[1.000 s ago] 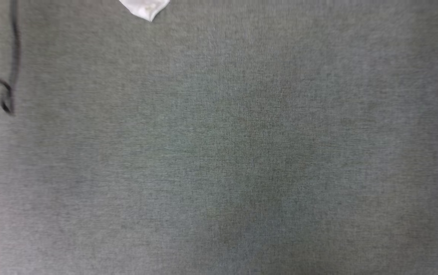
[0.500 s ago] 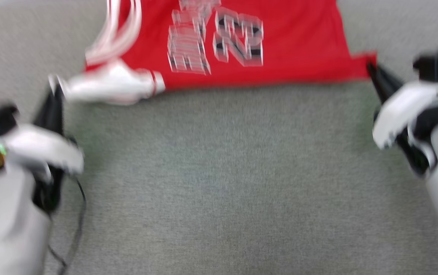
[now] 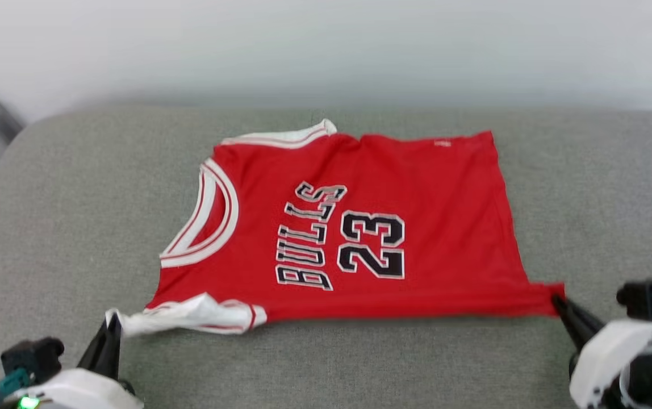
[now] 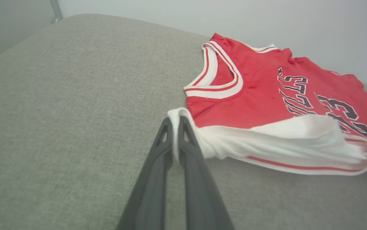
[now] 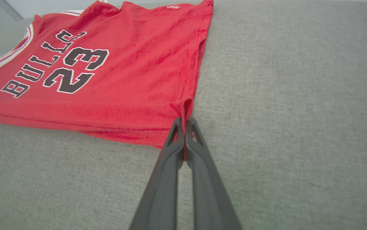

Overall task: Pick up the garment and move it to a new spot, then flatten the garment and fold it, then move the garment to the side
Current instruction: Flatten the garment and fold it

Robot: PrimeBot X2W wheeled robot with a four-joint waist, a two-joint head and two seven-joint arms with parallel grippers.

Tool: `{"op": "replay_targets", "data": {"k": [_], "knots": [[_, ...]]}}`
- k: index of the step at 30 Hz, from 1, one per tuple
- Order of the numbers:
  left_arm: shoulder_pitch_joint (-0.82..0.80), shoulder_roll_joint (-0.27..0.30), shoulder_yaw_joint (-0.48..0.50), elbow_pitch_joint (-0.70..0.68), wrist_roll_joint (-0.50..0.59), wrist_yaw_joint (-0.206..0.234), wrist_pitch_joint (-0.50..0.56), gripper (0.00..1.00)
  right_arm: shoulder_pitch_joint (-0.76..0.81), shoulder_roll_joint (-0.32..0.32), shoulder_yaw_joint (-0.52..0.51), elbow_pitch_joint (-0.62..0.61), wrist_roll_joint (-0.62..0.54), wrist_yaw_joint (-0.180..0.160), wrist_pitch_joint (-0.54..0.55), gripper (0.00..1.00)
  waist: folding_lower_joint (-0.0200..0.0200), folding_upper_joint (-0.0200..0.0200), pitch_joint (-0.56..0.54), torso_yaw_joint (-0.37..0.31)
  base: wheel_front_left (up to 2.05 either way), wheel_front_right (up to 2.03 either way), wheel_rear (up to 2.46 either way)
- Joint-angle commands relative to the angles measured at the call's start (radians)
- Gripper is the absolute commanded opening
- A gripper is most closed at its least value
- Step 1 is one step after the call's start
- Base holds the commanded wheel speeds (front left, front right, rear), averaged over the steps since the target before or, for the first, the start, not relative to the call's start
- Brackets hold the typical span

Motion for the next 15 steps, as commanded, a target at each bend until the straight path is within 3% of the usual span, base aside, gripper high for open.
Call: {"op": "replay_targets", "data": {"k": [1, 9, 15], "knots": [[0.039, 0.017, 0.012, -0.029, -0.004, 0.022, 0.011, 0.0, 0.048, 0.006, -0.027, -0.028, -0.006, -0.002, 0.022, 0.0, 0.0004, -0.0001, -0.025, -0.002, 0.0, 0.0, 0.0], [0.245, 0.049, 0.038, -0.268, -0.044, 0.135, 0.129, 0.0, 0.278, 0.081, -0.15, -0.246, -0.05, -0.002, 0.175, 0.0, 0.0004, -0.0001, -0.048, -0.001, 0.0, 0.0, 0.0], [0.219, 0.067, 0.03, -0.374, -0.038, 0.148, 0.173, 0.0, 0.252, 0.116, -0.178, -0.331, -0.073, -0.002, 0.226, 0.0, 0.0004, -0.0001, -0.002, -0.001, 0.0, 0.0, 0.0]]}}
